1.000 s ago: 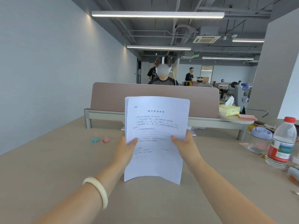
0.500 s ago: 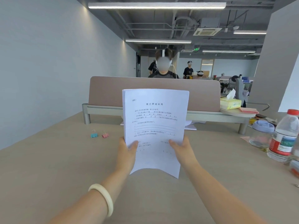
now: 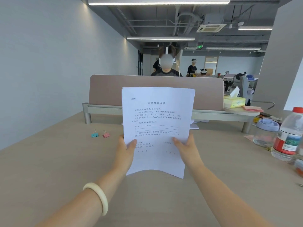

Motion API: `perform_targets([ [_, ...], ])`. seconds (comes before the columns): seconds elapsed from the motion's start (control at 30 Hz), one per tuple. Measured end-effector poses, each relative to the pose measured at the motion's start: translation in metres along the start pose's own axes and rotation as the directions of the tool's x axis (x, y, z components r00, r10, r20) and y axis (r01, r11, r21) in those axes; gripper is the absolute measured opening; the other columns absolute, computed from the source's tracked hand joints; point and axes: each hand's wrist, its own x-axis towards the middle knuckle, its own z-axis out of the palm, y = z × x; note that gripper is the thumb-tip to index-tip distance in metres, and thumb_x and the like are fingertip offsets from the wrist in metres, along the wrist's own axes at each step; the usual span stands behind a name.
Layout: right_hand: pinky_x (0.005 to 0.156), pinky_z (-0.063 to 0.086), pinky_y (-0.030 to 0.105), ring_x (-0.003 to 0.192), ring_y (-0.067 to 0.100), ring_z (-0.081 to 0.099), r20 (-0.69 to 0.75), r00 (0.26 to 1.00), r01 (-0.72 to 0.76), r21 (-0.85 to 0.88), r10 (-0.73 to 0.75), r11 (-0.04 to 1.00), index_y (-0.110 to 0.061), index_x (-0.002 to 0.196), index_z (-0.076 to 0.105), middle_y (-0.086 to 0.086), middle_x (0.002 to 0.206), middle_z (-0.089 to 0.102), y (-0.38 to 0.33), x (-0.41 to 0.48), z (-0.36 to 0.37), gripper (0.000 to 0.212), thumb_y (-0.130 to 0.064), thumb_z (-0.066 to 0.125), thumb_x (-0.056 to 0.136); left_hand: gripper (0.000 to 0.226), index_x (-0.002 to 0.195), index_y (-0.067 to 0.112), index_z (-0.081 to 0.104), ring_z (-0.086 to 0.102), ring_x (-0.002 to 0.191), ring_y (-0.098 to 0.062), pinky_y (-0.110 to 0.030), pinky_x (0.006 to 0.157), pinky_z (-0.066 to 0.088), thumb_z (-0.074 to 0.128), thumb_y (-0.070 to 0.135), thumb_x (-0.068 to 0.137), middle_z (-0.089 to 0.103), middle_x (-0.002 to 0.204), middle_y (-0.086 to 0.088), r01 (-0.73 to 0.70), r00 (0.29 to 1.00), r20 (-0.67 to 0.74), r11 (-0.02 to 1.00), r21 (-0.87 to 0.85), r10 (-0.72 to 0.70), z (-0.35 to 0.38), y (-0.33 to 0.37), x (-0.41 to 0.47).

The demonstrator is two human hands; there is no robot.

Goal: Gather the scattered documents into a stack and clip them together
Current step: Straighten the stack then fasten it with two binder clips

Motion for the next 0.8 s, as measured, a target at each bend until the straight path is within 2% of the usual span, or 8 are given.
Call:
perform_targets([
  [0.27, 0.064, 0.047, 0.021, 0.094, 0.020, 0.063, 0.036, 0.997, -0.062, -0.185, 0.069, 0.981, -0.015, 0.123, 0.054, 0.001, 0.114, 0.066, -0.009, 0.003, -0.014, 0.028, -0.012, 0.049, 0.095, 0.017, 0.107, 0.021, 0.045, 0.060, 0.096, -0.019, -0.029, 0.072, 0.045, 0.053, 0.017, 0.093, 0.061, 0.107, -0.003, 0.054, 0.998, 0.037, 0.994, 0.090, -0.057, -0.011, -0.001, -0.002],
  [0.37, 0.085, 0.054, 0.036, 0.101, 0.025, 0.066, 0.144, 0.989, 0.010, -0.339, 0.042, 0.941, -0.013, 0.124, 0.054, 0.006, 0.118, 0.067, -0.045, 0.013, -0.040, 0.030, -0.013, 0.053, 0.094, 0.025, 0.109, 0.012, 0.049, 0.062, 0.066, -0.007, -0.018, 0.059, 0.048, 0.062, 0.013, 0.087, 0.062, 0.088, -0.006, 0.008, 0.998, -0.069, 1.000, -0.004, -0.008, -0.046, 0.020, 0.016],
  [0.47, 0.097, 0.050, 0.046, 0.106, 0.029, 0.066, 0.307, 0.947, 0.057, -0.451, 0.095, 0.891, -0.012, 0.124, 0.058, 0.008, 0.119, 0.068, -0.083, 0.018, -0.060, 0.033, -0.010, 0.057, 0.091, 0.048, 0.117, 0.012, 0.051, 0.063, 0.089, -0.015, -0.029, 0.077, 0.052, 0.063, 0.042, 0.081, 0.063, 0.102, -0.002, -0.093, 0.982, -0.166, 0.996, 0.012, 0.094, -0.089, 0.056, 0.051],
  [0.5, 0.098, 0.049, 0.048, 0.108, 0.030, 0.066, 0.360, 0.925, 0.074, -0.486, 0.123, 0.871, -0.011, 0.124, 0.060, 0.009, 0.119, 0.068, -0.093, 0.019, -0.063, 0.035, -0.010, 0.061, 0.089, 0.048, 0.116, 0.019, 0.052, 0.061, 0.102, -0.017, -0.036, 0.092, 0.049, 0.059, 0.051, 0.081, 0.062, 0.111, 0.001, -0.093, 0.988, -0.122, 0.996, -0.002, 0.092, -0.098, 0.068, 0.060],
  [0.57, 0.099, 0.048, 0.048, 0.109, 0.030, 0.066, 0.448, 0.873, 0.095, -0.547, 0.195, 0.832, -0.013, 0.121, 0.062, 0.008, 0.119, 0.069, -0.103, 0.019, -0.063, 0.043, -0.018, 0.066, 0.079, 0.052, 0.120, 0.027, 0.053, 0.055, 0.119, -0.017, -0.041, 0.110, 0.037, 0.055, 0.061, 0.081, 0.060, 0.125, 0.003, -0.064, 0.980, 0.190, 0.998, 0.024, 0.059, -0.102, 0.084, 0.065],
  [0.67, 0.100, 0.048, 0.046, 0.110, 0.024, 0.065, 0.497, 0.816, 0.107, -0.633, 0.297, 0.767, -0.020, 0.120, 0.062, 0.001, 0.118, 0.070, -0.104, 0.015, -0.056, 0.048, -0.026, 0.066, 0.073, 0.077, 0.123, 0.025, 0.058, 0.061, 0.117, -0.020, -0.039, 0.100, 0.049, 0.078, 0.059, 0.057, 0.066, 0.124, 0.001, 0.072, 0.739, 0.646, 0.975, 0.209, -0.193, -0.090, 0.094, 0.042],
  [0.73, 0.103, 0.046, 0.044, 0.114, 0.021, 0.062, 0.488, 0.816, 0.157, -0.702, 0.309, 0.694, -0.021, 0.122, 0.060, -0.001, 0.121, 0.067, -0.101, 0.012, -0.052, 0.042, -0.024, 0.066, 0.081, 0.080, 0.120, 0.024, 0.062, 0.066, 0.111, -0.022, -0.039, 0.093, 0.053, 0.087, 0.048, 0.048, 0.069, 0.119, 0.000, 0.141, 0.656, 0.695, 0.953, 0.269, -0.294, -0.083, 0.084, 0.031],
  [0.8, 0.103, 0.045, 0.038, 0.113, 0.019, 0.061, 0.472, 0.830, 0.168, -0.720, 0.298, 0.673, -0.019, 0.121, 0.059, -0.003, 0.120, 0.066, -0.099, 0.008, -0.051, 0.033, -0.020, 0.063, 0.088, 0.065, 0.118, 0.020, 0.064, 0.068, 0.107, -0.025, -0.044, 0.092, 0.053, 0.084, 0.037, 0.059, 0.069, 0.119, -0.005, 0.150, 0.707, 0.650, 0.957, 0.247, -0.279, -0.078, 0.067, 0.028],
])
